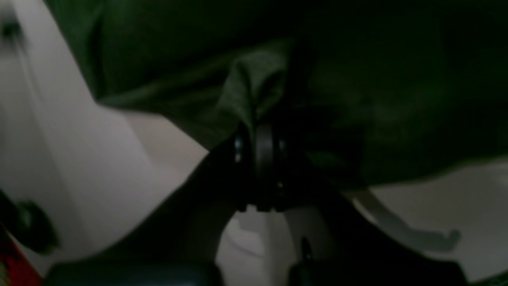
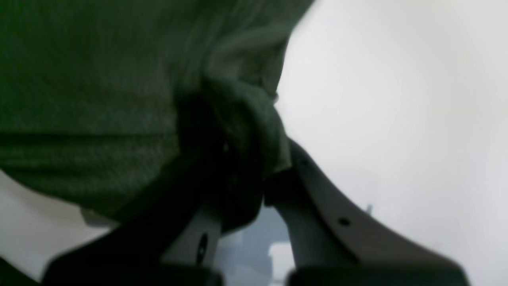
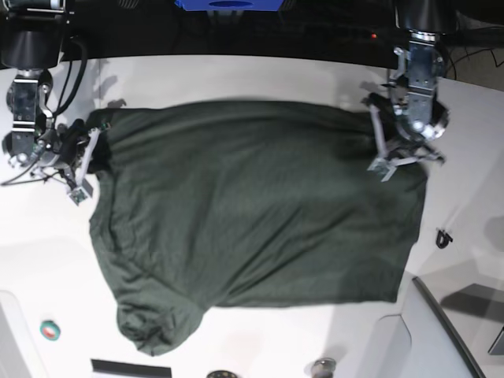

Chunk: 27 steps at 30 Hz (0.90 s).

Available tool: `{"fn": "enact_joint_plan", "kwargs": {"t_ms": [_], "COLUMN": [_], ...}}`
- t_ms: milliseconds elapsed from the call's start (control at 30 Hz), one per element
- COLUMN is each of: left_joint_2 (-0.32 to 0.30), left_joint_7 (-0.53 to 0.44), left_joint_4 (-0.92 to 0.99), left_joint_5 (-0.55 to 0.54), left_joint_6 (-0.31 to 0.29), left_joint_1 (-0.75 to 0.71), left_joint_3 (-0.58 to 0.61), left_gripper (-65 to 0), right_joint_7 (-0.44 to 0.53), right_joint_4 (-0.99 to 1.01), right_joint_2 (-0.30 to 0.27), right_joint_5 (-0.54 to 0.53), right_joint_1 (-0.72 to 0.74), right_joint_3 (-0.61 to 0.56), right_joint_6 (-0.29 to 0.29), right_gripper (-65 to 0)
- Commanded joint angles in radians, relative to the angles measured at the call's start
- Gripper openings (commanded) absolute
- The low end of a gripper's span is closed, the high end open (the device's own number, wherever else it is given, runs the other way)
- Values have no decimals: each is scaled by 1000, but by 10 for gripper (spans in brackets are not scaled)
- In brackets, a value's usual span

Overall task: Layout the t-shirt on the table in an organized manner, then fold the t-shirt properly
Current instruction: 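Drag the held shirt edge away from the right gripper with the left gripper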

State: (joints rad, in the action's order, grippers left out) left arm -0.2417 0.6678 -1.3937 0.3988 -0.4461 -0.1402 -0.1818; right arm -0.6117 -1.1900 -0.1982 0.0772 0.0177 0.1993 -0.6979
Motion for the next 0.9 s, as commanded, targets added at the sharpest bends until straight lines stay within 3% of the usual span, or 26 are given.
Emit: {"fn": "enact_joint_plan", "kwargs": {"t_ms": [0, 367, 600, 867], "left_joint_2": [-11, -15, -15, -17], "left_joint_7": [-29, -55, -50, 31], "left_joint_4": [1, 3, -109, -227], "left_joint_5": [4, 4, 13, 15], "left_joint_6": [8, 8, 8, 5], "left_joint_1": [7, -26, -54, -135], "left_joint_3": [-15, -43, -41, -38], "left_gripper": [-650, -650, -650, -650], "right_joint_7": [-10, -23, -126, -158], "right_joint_4": [-4, -120, -241, -256], "right_joint_2": [-4, -2, 4, 13], "right_joint_5": [2, 2, 2, 6], "right_joint_1": [-2, -52, -60, -66], "right_joint_3": [1, 81, 79, 79], "right_joint_6": [0, 0, 0, 0], "right_gripper": [-648, -648, -648, -648]}}
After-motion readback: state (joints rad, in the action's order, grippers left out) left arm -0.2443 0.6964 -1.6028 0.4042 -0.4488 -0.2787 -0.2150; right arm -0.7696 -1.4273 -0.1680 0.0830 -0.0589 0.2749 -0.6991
